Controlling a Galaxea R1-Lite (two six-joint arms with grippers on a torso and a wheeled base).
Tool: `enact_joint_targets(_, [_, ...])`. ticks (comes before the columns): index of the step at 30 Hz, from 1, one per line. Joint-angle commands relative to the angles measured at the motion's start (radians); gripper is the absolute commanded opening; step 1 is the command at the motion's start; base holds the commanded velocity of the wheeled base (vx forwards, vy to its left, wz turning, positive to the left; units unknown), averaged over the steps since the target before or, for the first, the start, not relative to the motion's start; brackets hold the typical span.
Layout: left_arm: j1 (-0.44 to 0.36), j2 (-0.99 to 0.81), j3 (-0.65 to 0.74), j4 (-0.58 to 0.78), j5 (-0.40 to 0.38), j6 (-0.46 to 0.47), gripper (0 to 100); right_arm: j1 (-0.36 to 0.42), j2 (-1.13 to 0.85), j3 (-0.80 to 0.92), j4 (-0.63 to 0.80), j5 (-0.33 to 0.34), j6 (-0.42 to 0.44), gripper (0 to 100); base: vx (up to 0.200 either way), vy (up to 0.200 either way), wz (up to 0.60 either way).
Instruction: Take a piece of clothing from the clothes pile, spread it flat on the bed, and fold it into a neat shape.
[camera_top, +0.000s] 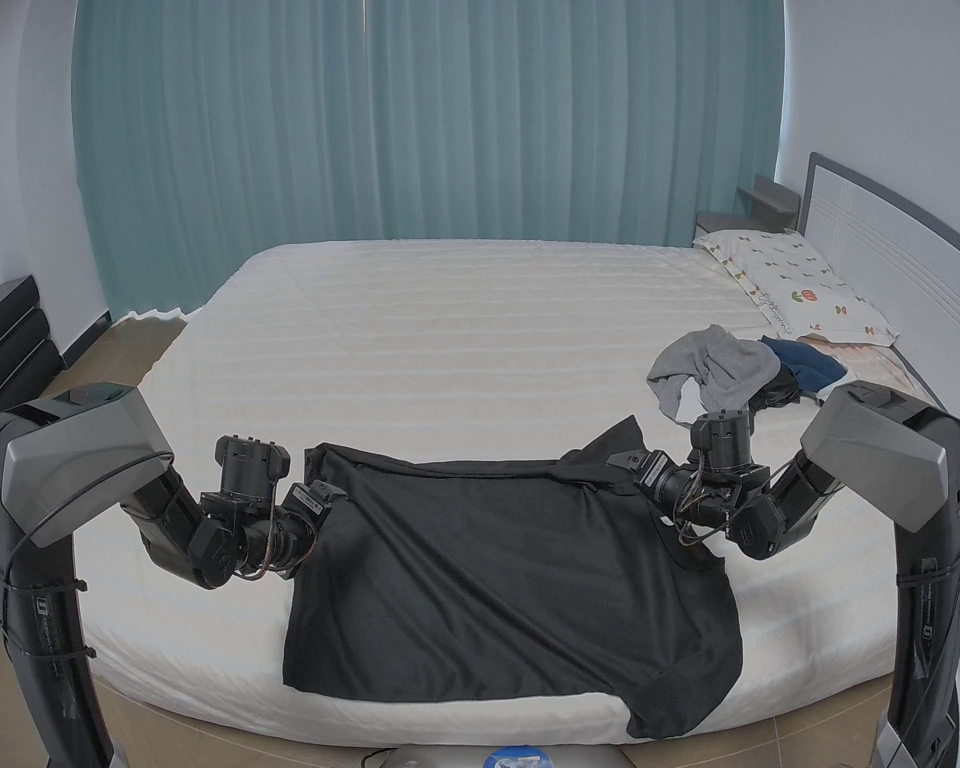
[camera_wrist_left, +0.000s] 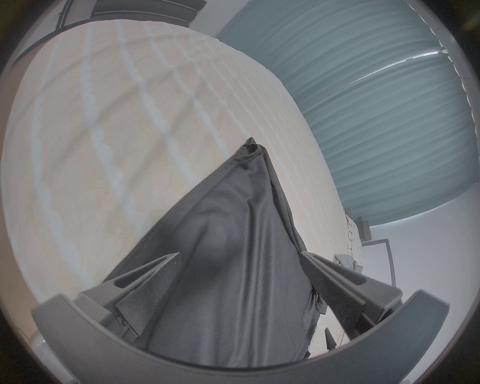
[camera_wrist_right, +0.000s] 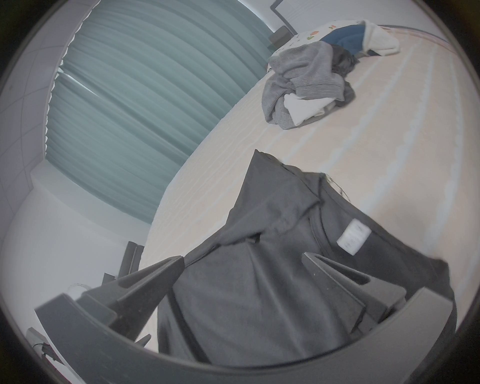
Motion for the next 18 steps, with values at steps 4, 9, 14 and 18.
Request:
enact_joint_targets(4, [0.000,0.008,-0.001,-0.001,0.001,0.000,100,0.004,0.084,-0.146,0.121,-0.003,-0.014,100,0.000,0.000,0.00])
enact_joint_targets(9, [-0.002,0.010,-0.001,-0.001,0.000,0.000,100,0.003,0.081,-0.151,0.155,-0.003,-0.017,100,0.000,0.000,0.00])
enact_joint_targets(14, [-0.002,0.010,-0.004,-0.001,0.001,0.000,100,0.004,0.093,-0.194,0.210,-0.003,-0.036,100,0.000,0.000,0.00])
enact_joint_targets(18, [-0.002,0.010,-0.004,-0.001,0.000,0.000,100,0.006,0.135,-0.300,0.302,-0.004,-0.045,100,0.000,0.000,0.00])
